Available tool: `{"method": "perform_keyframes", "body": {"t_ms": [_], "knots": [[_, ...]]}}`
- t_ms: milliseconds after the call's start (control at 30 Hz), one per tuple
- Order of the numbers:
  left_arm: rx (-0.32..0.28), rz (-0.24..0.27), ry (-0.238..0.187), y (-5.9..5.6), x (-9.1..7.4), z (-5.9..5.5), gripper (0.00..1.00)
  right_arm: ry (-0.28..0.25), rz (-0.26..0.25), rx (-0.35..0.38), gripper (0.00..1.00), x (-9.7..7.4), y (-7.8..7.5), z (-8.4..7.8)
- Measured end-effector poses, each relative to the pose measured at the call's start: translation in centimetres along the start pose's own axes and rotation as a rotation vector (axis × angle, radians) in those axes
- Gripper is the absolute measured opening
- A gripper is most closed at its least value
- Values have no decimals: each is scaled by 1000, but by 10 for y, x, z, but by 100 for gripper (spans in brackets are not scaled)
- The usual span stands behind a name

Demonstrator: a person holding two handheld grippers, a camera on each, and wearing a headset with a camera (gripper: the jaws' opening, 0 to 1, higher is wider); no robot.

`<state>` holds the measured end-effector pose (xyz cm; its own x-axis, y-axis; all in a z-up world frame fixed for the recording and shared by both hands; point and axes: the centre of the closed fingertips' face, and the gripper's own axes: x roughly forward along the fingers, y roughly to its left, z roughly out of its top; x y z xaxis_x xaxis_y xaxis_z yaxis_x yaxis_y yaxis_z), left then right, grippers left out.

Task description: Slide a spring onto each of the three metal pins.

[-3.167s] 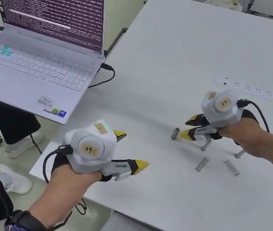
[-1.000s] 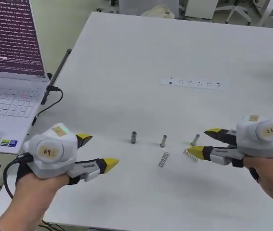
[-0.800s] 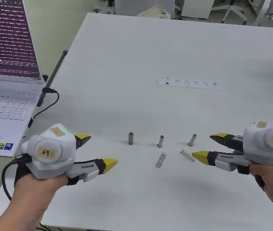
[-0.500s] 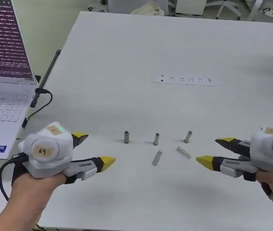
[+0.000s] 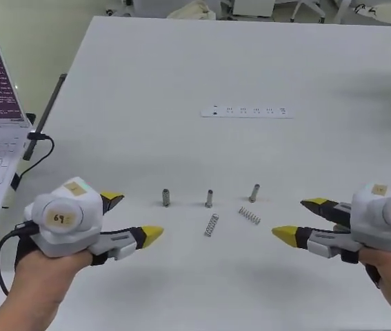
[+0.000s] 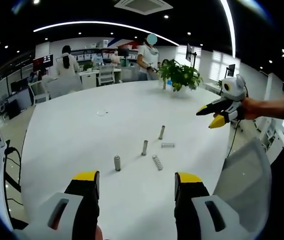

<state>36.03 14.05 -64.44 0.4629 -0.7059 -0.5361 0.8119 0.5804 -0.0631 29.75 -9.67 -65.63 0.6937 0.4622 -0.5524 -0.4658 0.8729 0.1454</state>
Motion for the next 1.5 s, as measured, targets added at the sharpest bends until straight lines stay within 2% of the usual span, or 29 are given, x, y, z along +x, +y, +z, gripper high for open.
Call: {"method": "perform_keyframes", "body": {"t_ms": [267, 767, 1067, 1367, 1500], "knots": [[22, -46, 18, -13, 20, 3, 55, 0, 1, 6, 57, -5, 3, -2], [49, -110, 36, -31, 49, 7, 55, 11, -11, 20, 58, -15, 0, -10], [57, -158, 59, -44, 72, 5, 54, 2, -15, 29, 58, -17, 0, -8], [58, -188, 94, -51, 98, -7, 52, 11, -11, 25, 58, -21, 1, -10], [48, -200, 123, -53, 112, -18, 51, 22, -10, 25, 58, -23, 0, -14]]}}
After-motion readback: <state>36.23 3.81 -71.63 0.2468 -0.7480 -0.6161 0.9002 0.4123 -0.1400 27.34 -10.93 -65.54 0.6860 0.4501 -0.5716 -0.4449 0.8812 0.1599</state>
